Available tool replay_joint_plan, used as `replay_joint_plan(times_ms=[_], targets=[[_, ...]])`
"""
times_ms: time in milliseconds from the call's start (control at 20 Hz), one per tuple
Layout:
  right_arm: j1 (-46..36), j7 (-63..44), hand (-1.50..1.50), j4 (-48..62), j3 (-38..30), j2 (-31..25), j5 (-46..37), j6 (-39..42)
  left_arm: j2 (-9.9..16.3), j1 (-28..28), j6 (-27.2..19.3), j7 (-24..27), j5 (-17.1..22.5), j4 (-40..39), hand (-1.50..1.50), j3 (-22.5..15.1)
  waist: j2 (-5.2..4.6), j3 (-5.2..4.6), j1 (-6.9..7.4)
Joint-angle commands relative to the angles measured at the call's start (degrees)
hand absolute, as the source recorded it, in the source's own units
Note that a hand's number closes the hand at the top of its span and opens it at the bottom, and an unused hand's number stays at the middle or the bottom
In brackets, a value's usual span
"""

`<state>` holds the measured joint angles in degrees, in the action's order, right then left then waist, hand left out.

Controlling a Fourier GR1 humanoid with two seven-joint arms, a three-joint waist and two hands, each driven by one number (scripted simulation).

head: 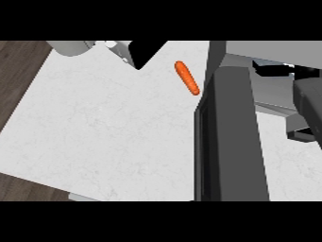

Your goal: Pick up the milk, place it into the microwave and close the microwave

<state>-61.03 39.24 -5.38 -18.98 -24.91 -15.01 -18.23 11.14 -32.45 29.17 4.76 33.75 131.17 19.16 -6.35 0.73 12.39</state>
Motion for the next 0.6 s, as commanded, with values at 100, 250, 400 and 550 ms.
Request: replay_joint_plan(times_ms=[100, 250, 400, 550], targets=[[0.5, 0.4, 1.5, 0.4, 0.2, -0.8, -0.4, 0.8, 0.3, 1.0, -0.3, -0.2, -0.2, -0.8, -1.5, 0.1, -0.33, 0.01, -0.03], [-1.4, 1.3, -1.5, -0.8, -2.0, 1.6, 1.9, 1.3, 0.8, 1.6, -0.2, -0.4, -0.8, -1.2, -1.5, 0.2, 0.11, 0.17, 0.1], [-3.1, 2.1, -1.5, -0.5, -0.7, 4.9, 0.9, 5.3, 1.0, 2.2, 0.0, -0.2, -1.0, -1.9, -1.5, 0.4, 0.58, -0.11, 1.08], [-4.0, -2.2, -1.5, 1.9, 2.6, 4.1, -2.5, 6.2, 1.5, 2.5, -0.1, -0.9, -1.4, -1.5, -1.5, 0.1, 0.68, -0.36, 1.07]])
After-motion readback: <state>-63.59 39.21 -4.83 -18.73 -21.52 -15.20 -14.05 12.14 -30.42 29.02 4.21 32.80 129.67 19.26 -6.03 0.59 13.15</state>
